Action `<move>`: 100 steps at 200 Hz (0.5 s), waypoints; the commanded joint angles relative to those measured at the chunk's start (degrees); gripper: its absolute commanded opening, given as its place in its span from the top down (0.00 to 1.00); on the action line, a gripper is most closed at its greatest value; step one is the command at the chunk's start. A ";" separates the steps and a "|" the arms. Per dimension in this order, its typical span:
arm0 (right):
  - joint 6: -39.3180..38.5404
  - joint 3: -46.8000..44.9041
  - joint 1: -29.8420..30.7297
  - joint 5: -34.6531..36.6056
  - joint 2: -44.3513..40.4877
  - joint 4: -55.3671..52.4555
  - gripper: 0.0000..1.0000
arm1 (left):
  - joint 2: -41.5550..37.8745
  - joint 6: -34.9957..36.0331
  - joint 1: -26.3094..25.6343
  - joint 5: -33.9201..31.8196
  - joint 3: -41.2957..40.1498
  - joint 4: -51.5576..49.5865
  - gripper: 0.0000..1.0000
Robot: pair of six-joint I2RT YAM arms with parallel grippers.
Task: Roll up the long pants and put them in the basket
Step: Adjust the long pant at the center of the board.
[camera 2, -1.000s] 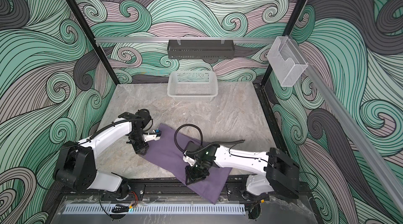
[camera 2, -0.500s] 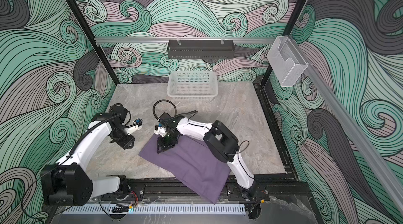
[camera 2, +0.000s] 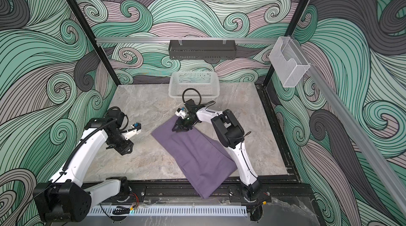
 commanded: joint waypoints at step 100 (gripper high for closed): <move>-13.78 -28.38 -4.13 15.12 -31.33 -22.42 0.56 | 2.81 -2.53 0.21 7.32 0.03 0.03 0.53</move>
